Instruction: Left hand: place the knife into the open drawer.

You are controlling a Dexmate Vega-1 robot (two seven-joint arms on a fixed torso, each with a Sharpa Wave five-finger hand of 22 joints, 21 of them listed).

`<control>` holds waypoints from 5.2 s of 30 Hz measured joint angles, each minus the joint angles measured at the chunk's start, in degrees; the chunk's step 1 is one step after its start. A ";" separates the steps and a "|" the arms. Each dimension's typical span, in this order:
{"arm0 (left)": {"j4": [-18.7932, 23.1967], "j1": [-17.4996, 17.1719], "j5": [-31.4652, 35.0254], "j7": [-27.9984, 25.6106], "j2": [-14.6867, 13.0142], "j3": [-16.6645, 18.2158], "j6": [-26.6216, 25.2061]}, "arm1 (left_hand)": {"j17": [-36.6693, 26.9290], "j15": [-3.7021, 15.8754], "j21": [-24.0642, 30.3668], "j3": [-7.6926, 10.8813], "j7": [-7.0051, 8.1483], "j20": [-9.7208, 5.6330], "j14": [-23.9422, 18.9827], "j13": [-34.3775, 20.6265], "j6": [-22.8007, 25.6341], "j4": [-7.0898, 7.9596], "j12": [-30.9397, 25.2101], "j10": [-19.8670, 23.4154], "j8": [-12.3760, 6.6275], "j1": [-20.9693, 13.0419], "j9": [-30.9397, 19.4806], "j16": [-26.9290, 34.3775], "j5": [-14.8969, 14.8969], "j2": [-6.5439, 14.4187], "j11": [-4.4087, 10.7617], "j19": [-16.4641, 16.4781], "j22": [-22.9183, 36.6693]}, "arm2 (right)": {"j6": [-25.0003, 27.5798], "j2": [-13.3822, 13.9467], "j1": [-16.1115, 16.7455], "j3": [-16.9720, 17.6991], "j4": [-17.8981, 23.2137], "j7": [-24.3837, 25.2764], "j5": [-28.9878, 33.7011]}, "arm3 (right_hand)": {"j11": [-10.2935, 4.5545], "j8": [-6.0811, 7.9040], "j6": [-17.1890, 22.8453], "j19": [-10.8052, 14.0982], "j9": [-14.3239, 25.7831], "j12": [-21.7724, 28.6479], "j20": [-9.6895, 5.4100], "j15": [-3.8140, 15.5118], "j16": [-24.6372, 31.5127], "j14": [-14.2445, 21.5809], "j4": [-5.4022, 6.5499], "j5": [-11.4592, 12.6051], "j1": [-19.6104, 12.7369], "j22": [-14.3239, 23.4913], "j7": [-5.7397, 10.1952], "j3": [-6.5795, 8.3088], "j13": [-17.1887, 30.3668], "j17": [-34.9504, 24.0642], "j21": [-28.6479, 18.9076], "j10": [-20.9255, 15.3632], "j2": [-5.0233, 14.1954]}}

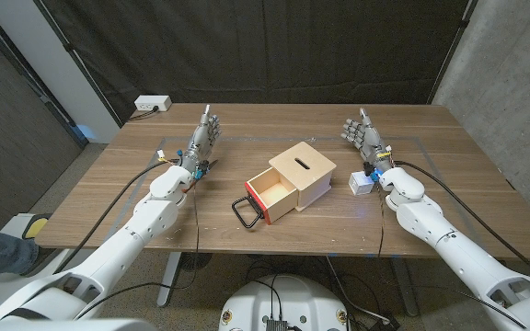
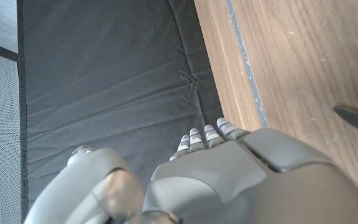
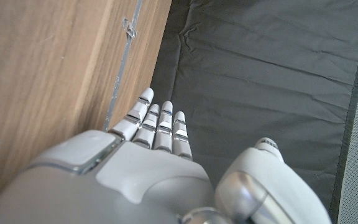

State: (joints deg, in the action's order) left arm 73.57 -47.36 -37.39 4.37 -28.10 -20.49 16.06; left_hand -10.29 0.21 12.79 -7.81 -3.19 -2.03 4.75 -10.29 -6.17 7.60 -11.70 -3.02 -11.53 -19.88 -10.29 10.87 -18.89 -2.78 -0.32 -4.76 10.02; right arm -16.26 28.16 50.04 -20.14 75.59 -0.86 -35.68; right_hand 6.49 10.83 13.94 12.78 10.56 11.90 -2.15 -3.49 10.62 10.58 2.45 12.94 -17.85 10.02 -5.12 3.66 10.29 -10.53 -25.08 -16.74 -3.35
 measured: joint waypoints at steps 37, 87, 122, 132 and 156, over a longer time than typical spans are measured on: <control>15.63 -12.65 12.27 -5.73 -2.65 7.87 -3.60 | 0.17 0.51 0.44 1.67 0.02 0.02 -8.20 -0.26 6.85 -3.74 -1.61 7.87 -1.41 -9.56 -0.27 1.04 0.00 2.98 0.43 6.43 -0.02 | 4.42 -4.38 2.97 5.88 2.07 -2.13 6.50 | -0.16 0.21 0.92 -0.01 -0.01 0.00 0.00 0.12 0.20 0.50 -0.16 -0.01 -0.45 -0.01 0.31 0.15 0.00 0.14 0.73 -0.17 0.45; 33.82 -38.86 36.71 -29.03 1.60 21.87 -4.29 | 0.01 0.89 1.42 2.11 0.01 -0.11 -15.11 -0.24 15.00 -6.24 -2.31 14.86 -2.46 -15.52 -0.25 1.54 0.71 3.95 0.32 12.43 0.25 | 7.98 -5.25 1.01 4.54 0.60 -5.77 7.62 | -0.17 0.44 1.21 0.58 -0.03 0.00 0.21 0.14 0.19 0.51 -0.32 -0.02 -0.75 -0.03 0.63 0.30 -0.01 0.12 1.66 -0.17 0.76; 45.85 -40.25 67.37 -46.21 6.32 17.18 -46.11 | 0.16 -4.50 1.16 4.68 -1.82 1.94 -20.76 -0.53 22.76 -11.95 -2.31 22.95 -3.11 -27.12 -0.25 1.11 2.44 5.46 -2.45 14.89 0.53 | 8.06 -6.61 -1.54 3.22 -2.86 -7.55 8.14 | 0.14 0.44 1.83 0.90 0.26 0.00 -0.11 0.14 0.19 0.52 -0.56 -0.02 -0.98 -0.03 0.62 0.06 -0.01 0.12 2.50 -0.48 0.98; 46.37 -38.32 72.53 -47.33 6.02 13.88 -56.83 | 0.00 -8.04 1.16 4.83 -2.63 4.26 -22.17 -0.53 25.46 -12.60 -2.51 26.03 -3.11 -28.47 -0.53 1.11 3.21 5.60 -2.84 16.30 0.64 | 7.98 -7.13 -2.20 2.66 -3.39 -7.59 8.70 | -0.17 0.44 1.82 0.90 0.25 0.00 -0.11 -0.15 0.19 0.83 -0.56 -0.02 -0.98 -0.03 0.62 0.06 -0.01 0.11 2.50 -0.78 0.98; 46.29 -31.47 77.70 -41.31 -0.15 6.64 -73.10 | 0.01 -1.70 -0.96 4.83 0.66 3.32 -23.24 -0.79 33.42 -14.17 -2.69 34.68 -3.84 -32.69 -0.52 0.78 4.50 5.60 1.53 9.93 0.81 | 9.00 -7.52 -2.28 2.11 -3.20 -6.63 9.41 | -0.16 0.44 1.82 0.89 0.24 0.00 -0.11 -0.15 0.19 0.83 -0.80 -0.30 -1.28 -0.03 0.62 0.30 -0.01 0.11 3.33 -0.78 1.29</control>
State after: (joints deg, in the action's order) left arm 119.86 -78.83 40.31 -36.94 -28.25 -13.85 -57.04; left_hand -10.28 -1.49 11.84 -2.98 -2.53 1.29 -18.49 -11.08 27.24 -6.57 -14.39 31.66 -15.37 -52.57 -10.81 11.65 -14.39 2.82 1.22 5.17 10.84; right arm -7.26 20.64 47.76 -18.04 72.40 -7.50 -26.28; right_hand 6.33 11.26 15.76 13.68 10.80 11.89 -2.26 -3.64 10.81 11.41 1.65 12.64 -19.13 9.99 -4.50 3.96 10.28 -10.42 -21.75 -17.52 -2.07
